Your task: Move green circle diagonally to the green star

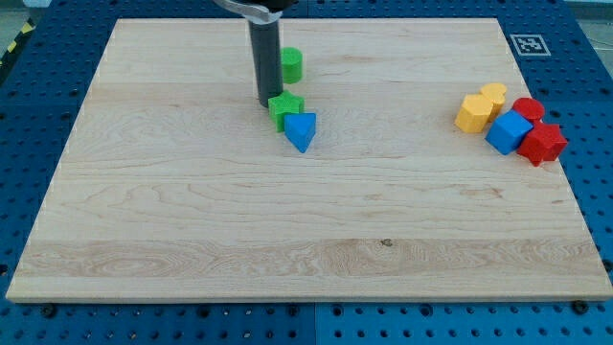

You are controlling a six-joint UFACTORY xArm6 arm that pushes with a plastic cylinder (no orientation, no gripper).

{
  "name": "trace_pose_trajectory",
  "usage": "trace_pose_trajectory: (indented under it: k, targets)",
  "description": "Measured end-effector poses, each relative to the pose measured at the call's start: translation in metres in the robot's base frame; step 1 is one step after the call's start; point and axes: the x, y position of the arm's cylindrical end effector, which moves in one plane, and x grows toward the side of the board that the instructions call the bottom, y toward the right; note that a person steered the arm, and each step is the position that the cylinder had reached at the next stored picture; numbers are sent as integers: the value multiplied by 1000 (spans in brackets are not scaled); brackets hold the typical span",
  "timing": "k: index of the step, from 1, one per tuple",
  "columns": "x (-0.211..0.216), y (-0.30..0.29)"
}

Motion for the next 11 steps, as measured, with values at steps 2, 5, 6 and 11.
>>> trace_pose_trajectory:
  k: [2,5,6,11]
  targets:
    - [-39,-77]
    - [-73,27]
    - [-58,64]
    - [9,128]
